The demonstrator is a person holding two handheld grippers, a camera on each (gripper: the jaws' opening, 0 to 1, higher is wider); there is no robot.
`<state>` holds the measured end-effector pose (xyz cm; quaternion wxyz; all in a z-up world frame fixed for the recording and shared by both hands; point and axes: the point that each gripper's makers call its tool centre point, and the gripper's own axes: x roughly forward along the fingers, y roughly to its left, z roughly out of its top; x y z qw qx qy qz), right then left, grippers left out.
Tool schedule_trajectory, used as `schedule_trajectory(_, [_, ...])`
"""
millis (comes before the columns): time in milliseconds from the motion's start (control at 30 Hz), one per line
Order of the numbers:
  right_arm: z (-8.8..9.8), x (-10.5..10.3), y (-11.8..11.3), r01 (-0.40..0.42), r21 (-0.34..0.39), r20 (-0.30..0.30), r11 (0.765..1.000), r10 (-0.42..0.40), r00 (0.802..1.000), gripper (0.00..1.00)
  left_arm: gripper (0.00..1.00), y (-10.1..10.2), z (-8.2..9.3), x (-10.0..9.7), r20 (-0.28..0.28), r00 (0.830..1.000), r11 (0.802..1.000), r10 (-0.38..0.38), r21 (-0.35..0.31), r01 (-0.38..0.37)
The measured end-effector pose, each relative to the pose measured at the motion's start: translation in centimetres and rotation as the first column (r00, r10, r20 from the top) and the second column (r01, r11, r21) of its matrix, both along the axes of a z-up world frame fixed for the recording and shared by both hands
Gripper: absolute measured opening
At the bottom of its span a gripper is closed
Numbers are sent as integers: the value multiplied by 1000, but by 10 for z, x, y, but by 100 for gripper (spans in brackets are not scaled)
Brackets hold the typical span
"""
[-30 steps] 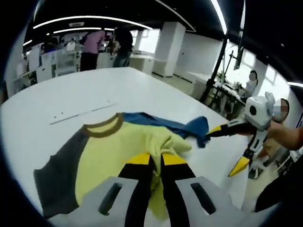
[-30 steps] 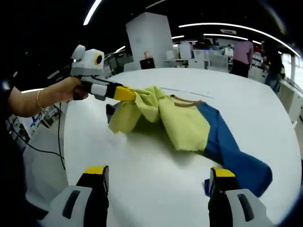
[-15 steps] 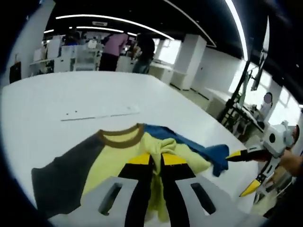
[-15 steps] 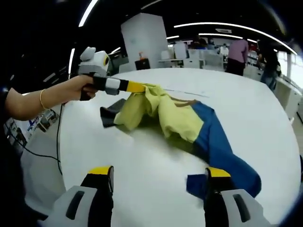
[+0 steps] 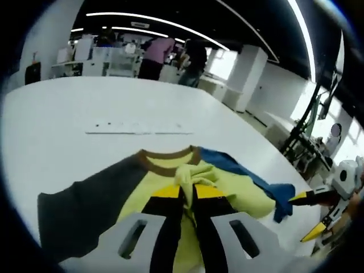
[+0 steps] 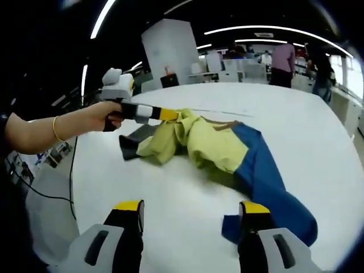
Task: Fold the garment on the visible template until the final outline fits inside the template.
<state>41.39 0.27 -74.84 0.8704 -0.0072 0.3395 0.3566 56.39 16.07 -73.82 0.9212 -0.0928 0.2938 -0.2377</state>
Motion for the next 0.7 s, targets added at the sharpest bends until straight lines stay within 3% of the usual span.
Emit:
schedule_trajectory(233, [-3,1,6,-9,6,-9,1000,9,1000,62,5,5,-4,0,-2,1000,1000,2,28,-2])
schedule_trajectory(400, [-2,7,16,-21,17,11,1000,21,1000,58,11,9,-2,-4,21,1000,997,-8,79,6])
schedule_trajectory(533, [-4,14,25,-35,27,33,999,34,999,54,16,5,2,-9,-5,1000,1000,5,4,-5])
schedule_trajectory(700, [-12,18,38,-53,30,38,998,52,998,48,22,7,3,-16,9,1000,999,-10,41,10])
